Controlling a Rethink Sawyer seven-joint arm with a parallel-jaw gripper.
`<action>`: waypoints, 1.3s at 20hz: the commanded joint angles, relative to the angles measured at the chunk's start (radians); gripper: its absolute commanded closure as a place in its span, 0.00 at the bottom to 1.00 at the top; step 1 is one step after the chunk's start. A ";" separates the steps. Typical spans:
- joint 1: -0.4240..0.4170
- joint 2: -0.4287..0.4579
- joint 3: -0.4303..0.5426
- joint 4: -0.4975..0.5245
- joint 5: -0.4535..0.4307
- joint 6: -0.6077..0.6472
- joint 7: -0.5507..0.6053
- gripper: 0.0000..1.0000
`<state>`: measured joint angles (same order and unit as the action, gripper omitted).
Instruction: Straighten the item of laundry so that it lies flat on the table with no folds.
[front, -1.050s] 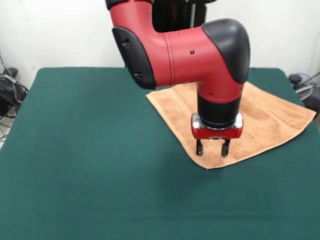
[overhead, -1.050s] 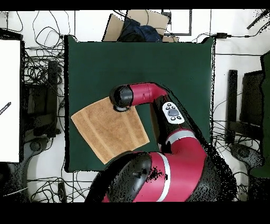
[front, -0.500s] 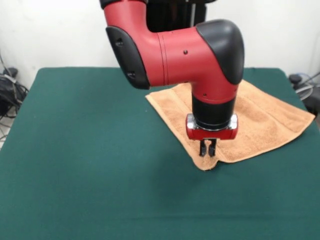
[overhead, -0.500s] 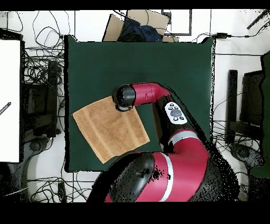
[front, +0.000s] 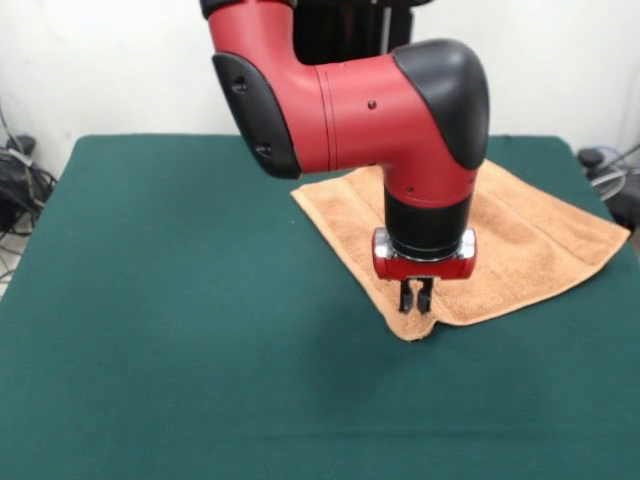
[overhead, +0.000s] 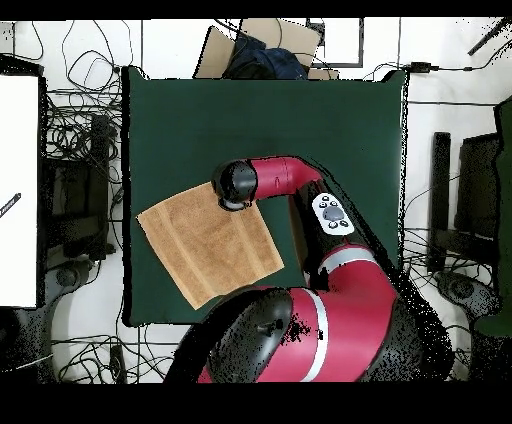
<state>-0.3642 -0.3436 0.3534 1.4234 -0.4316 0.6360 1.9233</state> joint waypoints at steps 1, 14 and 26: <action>0.015 0.146 -0.010 -0.058 -0.065 -0.175 0.038 1.00; -0.062 0.043 0.028 -0.010 -0.055 -0.026 -0.099 1.00; -0.097 0.038 0.061 -0.054 -0.057 0.066 -0.183 1.00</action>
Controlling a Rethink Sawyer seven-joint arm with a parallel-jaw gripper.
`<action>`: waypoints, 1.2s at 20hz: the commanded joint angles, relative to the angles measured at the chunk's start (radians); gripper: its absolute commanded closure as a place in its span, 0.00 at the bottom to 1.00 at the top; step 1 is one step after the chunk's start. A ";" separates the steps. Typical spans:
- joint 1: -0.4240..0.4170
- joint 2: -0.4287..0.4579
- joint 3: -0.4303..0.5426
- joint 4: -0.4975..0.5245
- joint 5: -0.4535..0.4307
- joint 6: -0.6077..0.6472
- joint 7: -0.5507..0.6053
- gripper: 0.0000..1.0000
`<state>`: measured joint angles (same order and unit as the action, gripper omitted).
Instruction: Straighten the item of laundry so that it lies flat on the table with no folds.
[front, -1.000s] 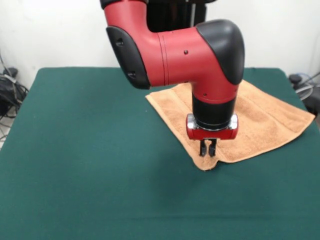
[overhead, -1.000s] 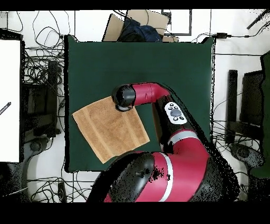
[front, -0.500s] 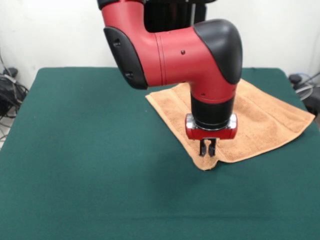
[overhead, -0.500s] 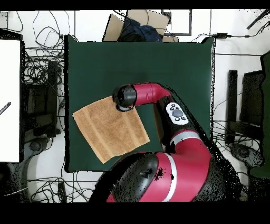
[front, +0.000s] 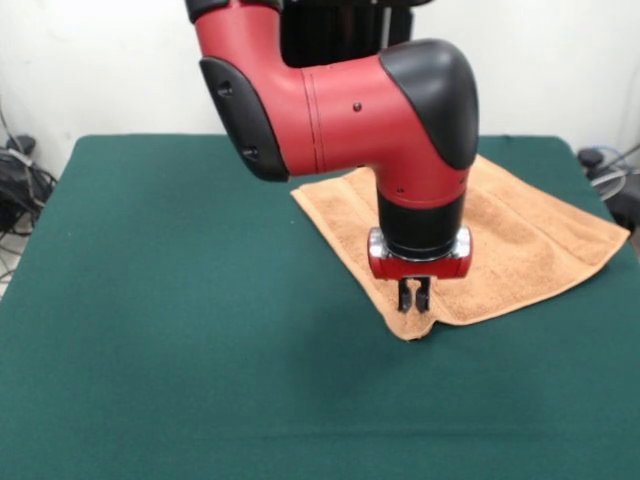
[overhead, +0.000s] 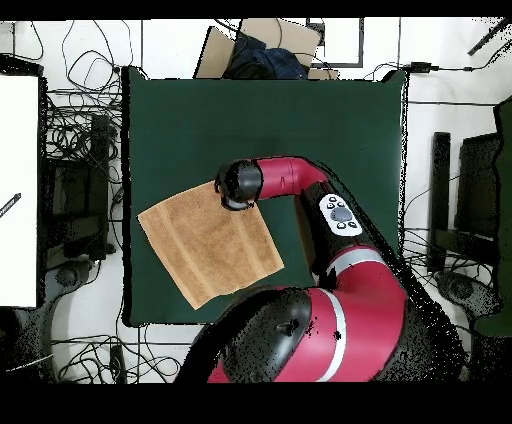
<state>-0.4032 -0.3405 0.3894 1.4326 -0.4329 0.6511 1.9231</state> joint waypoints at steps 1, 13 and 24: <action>-0.059 0.033 0.026 -0.061 -0.058 0.052 -0.181 1.00; -0.086 0.051 0.069 -0.124 -0.075 0.137 -0.249 1.00; -0.115 0.062 0.103 -0.156 -0.098 0.179 -0.302 1.00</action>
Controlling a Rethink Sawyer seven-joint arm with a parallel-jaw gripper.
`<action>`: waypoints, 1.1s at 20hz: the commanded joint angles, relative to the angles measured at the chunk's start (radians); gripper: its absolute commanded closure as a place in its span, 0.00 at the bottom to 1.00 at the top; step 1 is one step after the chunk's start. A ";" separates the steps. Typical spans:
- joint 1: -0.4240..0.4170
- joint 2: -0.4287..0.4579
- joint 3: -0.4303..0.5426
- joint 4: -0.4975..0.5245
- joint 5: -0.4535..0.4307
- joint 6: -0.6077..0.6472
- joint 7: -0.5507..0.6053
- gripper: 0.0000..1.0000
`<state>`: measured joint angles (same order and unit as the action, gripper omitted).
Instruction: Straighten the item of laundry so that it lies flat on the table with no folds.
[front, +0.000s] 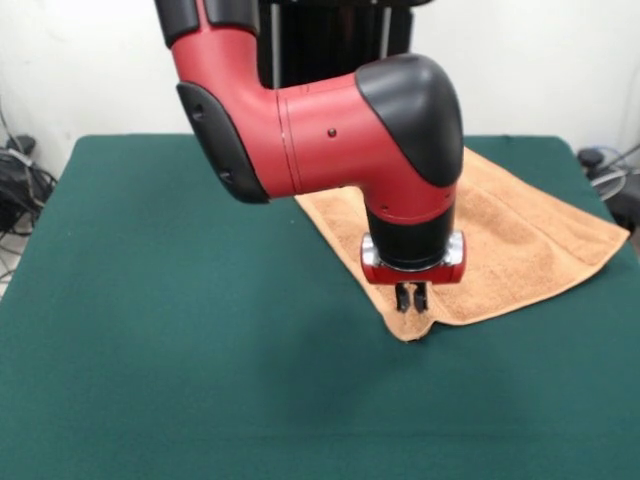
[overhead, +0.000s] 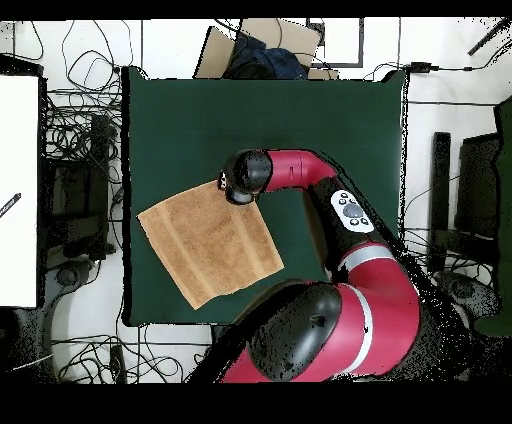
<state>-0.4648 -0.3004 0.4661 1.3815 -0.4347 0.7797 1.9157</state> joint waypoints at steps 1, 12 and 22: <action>-0.054 0.019 0.026 -0.112 -0.100 0.060 -0.303 1.00; -0.062 0.058 0.029 -0.184 -0.112 0.106 -0.390 1.00; -0.091 -0.010 0.009 -0.127 -0.098 0.134 -0.398 1.00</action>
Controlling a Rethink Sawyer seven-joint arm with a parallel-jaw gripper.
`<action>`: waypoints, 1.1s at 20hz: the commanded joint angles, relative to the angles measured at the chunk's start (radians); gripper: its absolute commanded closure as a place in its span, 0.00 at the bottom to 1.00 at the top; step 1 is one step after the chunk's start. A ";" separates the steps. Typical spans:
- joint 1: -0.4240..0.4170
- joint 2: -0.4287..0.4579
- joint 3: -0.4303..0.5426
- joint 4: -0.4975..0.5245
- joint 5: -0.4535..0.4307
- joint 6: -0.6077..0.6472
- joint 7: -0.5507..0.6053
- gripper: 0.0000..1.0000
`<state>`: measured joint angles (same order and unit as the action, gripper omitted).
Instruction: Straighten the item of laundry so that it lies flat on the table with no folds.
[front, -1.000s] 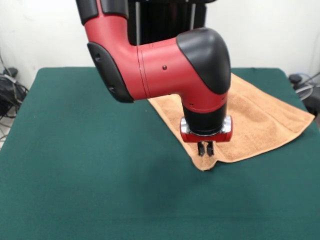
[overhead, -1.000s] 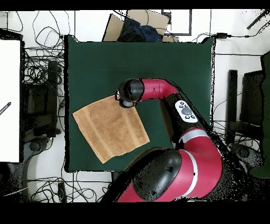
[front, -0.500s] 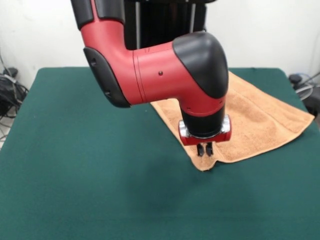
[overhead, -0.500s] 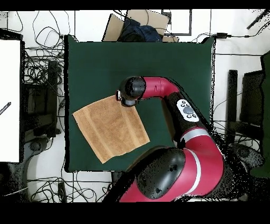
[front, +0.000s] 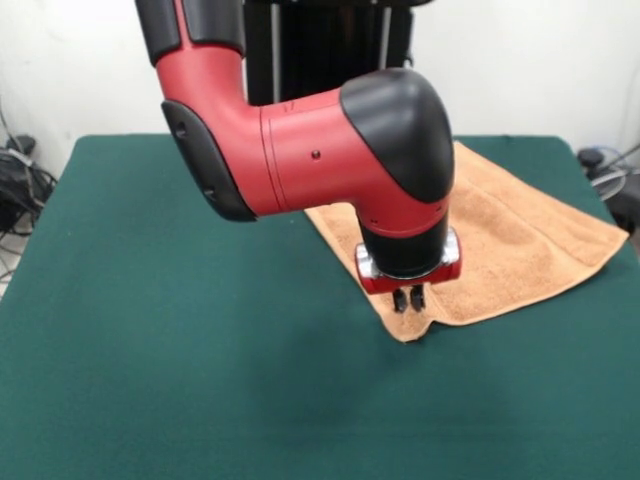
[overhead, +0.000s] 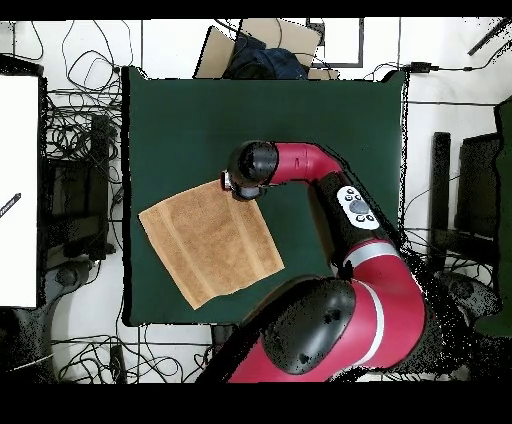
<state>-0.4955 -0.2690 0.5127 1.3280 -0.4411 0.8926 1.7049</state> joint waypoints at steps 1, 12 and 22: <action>-0.063 -0.040 -0.035 -0.072 -0.090 0.013 -0.187 1.00; -0.079 -0.115 -0.047 -0.043 -0.095 0.058 -0.183 1.00; -0.107 -0.118 -0.033 -0.004 -0.097 0.035 -0.172 1.00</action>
<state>-0.5870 -0.3700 0.5069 1.3279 -0.4561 0.8924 1.7047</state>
